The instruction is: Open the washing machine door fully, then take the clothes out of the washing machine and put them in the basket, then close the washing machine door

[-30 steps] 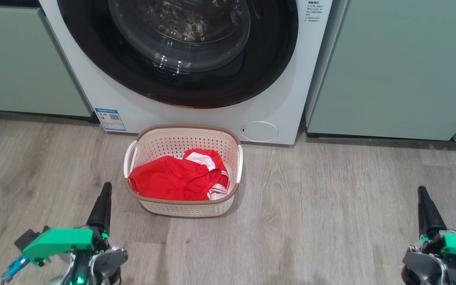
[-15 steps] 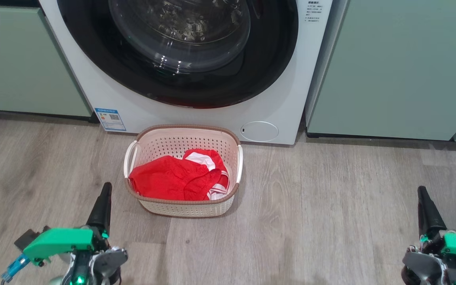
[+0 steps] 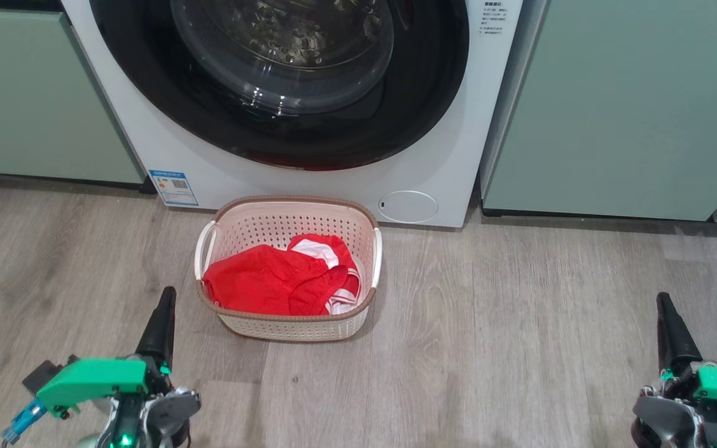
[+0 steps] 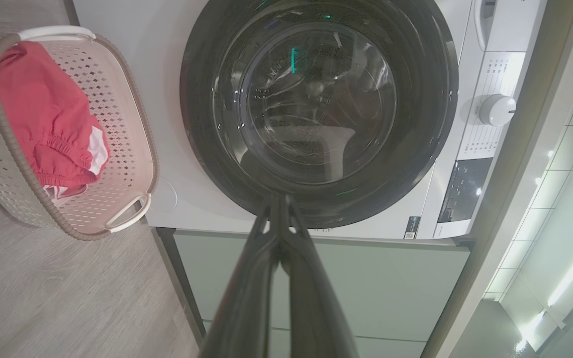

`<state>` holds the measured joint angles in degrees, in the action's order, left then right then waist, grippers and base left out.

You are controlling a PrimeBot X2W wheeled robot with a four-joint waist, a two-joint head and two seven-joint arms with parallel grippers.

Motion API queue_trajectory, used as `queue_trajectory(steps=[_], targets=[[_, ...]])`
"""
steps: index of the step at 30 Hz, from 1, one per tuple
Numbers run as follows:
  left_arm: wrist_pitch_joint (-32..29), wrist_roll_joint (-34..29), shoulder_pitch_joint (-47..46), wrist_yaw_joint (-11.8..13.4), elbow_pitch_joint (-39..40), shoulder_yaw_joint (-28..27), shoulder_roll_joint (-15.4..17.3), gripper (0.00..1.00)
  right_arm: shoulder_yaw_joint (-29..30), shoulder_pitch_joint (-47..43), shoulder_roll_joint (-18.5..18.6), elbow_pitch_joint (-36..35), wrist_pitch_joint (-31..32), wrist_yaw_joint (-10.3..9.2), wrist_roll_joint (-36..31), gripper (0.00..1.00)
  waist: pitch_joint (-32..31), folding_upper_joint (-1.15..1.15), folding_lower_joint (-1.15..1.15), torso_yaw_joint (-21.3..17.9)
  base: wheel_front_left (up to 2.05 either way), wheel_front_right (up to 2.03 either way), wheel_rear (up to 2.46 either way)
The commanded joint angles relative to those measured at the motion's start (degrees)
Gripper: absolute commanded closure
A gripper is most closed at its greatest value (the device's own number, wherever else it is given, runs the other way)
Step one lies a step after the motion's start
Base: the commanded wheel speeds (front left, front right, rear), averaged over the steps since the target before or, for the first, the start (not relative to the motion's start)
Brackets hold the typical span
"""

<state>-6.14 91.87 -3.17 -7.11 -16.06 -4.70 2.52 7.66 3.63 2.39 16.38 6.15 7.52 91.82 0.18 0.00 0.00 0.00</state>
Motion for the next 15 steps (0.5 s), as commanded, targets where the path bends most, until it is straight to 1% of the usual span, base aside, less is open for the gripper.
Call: queue_trajectory(steps=[1,15], targets=[[-0.35,0.30,-3.01,-0.37,2.02,-1.82,0.36,1.00,-1.15,2.55,0.49,-2.35,0.33,-0.03,0.36,1.00,0.00,0.00,0.00,0.00,0.00,0.00,0.00],[-0.34,0.30,-3.01,-0.37,2.02,-1.82,0.36,1.00,-1.15,2.55,0.49,-2.35,0.33,-0.03,0.36,1.00,0.00,0.00,0.00,0.00,0.00,0.00,0.00]])
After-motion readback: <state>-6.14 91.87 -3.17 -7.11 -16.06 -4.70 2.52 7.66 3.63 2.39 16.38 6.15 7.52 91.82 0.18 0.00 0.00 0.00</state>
